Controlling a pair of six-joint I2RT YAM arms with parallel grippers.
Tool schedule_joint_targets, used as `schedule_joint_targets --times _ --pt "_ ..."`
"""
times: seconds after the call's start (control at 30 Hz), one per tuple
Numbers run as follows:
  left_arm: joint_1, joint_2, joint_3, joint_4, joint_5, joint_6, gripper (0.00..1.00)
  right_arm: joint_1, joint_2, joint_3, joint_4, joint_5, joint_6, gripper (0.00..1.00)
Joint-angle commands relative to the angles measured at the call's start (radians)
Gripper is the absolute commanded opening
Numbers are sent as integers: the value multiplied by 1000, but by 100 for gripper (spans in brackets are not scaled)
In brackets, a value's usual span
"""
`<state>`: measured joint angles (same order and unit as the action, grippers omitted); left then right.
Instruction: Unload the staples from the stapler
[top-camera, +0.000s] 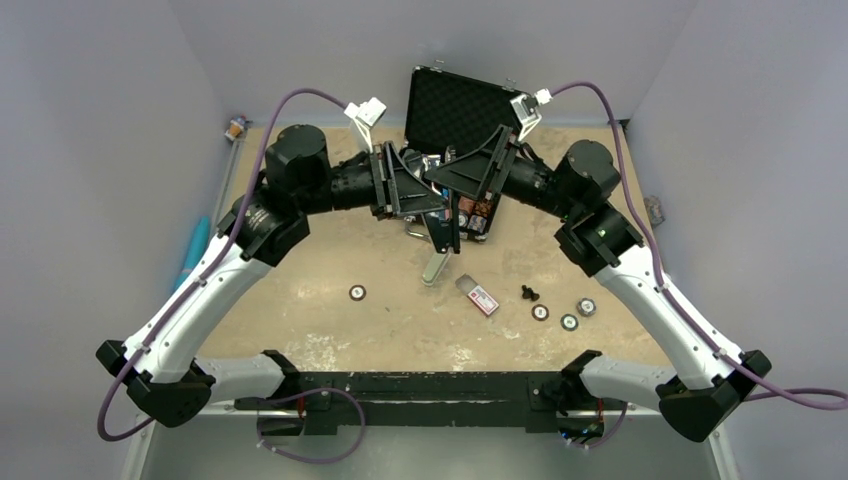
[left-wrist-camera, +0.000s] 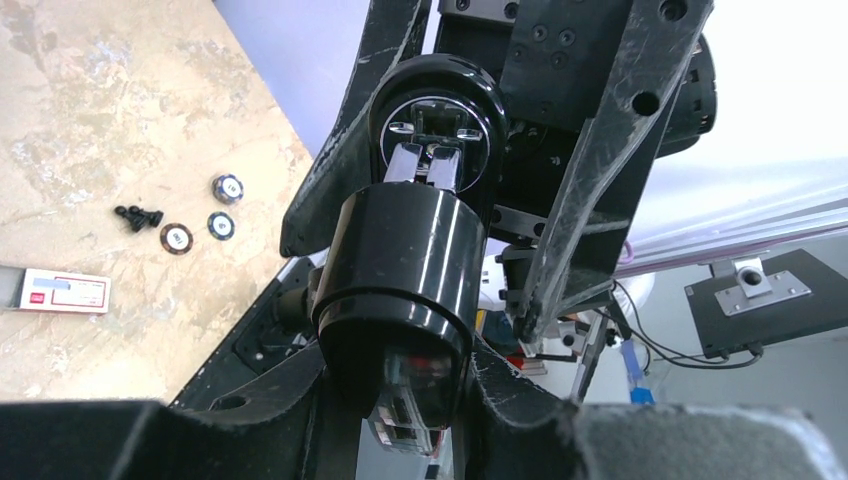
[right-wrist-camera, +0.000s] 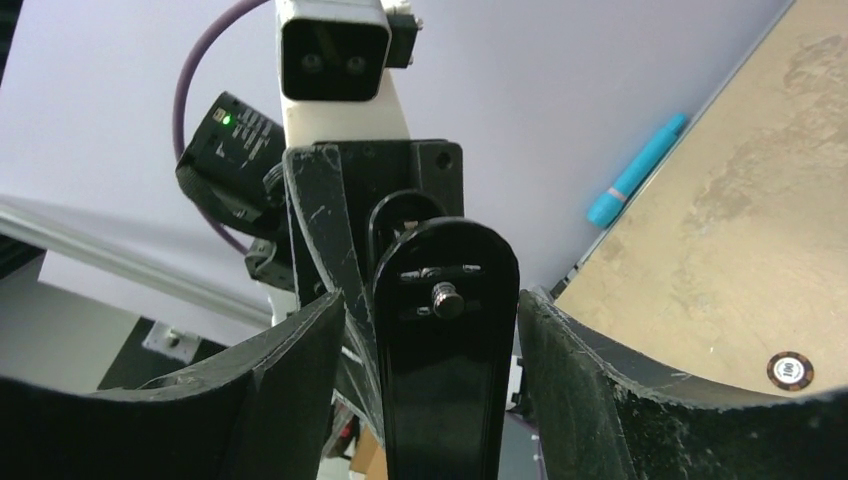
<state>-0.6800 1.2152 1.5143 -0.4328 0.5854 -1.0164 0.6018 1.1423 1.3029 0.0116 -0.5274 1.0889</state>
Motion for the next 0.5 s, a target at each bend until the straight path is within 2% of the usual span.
schedule_joint_targets --times 0.0,0.07,0.13,0.27,0.37,0.4,0.43,0.47 --pt "11 -32 76 94 14 -60 0 -2 -29 -8 106 -89 -20 66" --pt "11 -37 79 101 16 -74 0 -2 -29 -15 131 -111 -17 65" --pt "12 -43 81 100 17 -78 0 -2 -33 -23 150 -116 -13 58" --pt "13 -49 79 89 23 -77 0 -2 -42 -42 186 -117 4 31" --pt "14 -53 72 88 34 -76 0 -2 -45 -49 189 -113 8 19" --pt "14 -54 72 89 40 -75 0 -2 -47 -52 190 -109 9 13" --pt "14 -54 72 93 47 -74 0 -2 -49 -55 190 -106 9 2" --pt "14 -52 72 100 58 -74 0 -2 -51 -57 189 -104 9 0"
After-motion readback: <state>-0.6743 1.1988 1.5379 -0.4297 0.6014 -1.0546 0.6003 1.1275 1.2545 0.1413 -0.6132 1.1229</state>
